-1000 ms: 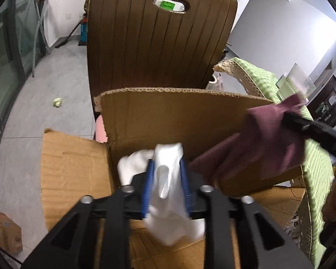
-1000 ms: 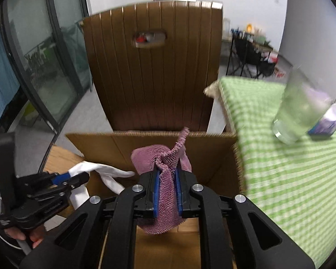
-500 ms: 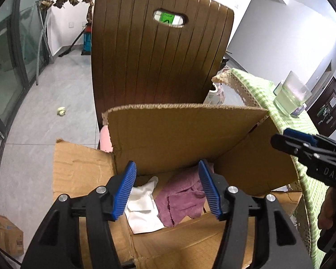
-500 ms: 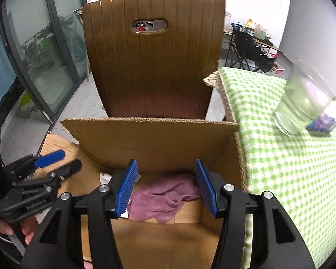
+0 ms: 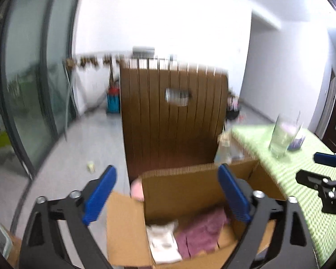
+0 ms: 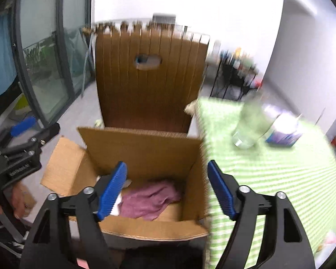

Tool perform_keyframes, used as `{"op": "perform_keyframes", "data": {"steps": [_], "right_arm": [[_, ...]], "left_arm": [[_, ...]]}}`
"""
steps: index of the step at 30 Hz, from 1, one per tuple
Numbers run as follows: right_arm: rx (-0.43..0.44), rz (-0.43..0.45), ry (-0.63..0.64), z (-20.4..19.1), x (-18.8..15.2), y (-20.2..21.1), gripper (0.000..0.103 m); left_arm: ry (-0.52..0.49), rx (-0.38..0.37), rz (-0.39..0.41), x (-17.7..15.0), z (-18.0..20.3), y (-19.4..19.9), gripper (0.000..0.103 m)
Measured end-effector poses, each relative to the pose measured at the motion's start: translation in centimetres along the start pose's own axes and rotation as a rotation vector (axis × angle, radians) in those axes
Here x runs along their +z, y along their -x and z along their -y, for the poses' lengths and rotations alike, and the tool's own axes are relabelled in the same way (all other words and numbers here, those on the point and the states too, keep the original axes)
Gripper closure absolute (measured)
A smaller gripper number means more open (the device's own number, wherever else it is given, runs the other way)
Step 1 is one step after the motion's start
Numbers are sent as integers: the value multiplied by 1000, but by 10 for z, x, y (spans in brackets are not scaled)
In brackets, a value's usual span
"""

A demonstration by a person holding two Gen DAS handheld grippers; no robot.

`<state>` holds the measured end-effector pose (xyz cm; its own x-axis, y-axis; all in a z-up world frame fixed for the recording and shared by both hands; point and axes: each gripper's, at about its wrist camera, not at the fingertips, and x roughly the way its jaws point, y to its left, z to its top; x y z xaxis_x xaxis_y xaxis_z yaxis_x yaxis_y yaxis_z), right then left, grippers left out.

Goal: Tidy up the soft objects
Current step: 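Withdraw both tools from the box back over the table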

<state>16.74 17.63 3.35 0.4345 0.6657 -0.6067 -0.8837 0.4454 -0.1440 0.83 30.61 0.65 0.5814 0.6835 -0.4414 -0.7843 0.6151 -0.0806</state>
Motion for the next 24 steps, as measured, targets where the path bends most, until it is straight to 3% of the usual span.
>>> {"op": "perform_keyframes", "data": {"steps": [2, 4, 13, 17, 24], "right_arm": [[-58, 100, 6, 2, -7, 25, 16], [-105, 182, -17, 9, -17, 50, 16], [-240, 277, -202, 62, -70, 130, 16], [-305, 311, -275, 86, -98, 174, 16], [-516, 333, -390, 129, -167, 266, 10]], "left_arm": [[-19, 22, 94, 6, 8, 20, 8], [-28, 19, 127, 10, 15, 33, 8], [-82, -66, 188, 12, 63, 88, 8], [-100, -162, 196, 13, 99, 113, 8], [-204, -341, 207, -1, 181, 158, 8]]}}
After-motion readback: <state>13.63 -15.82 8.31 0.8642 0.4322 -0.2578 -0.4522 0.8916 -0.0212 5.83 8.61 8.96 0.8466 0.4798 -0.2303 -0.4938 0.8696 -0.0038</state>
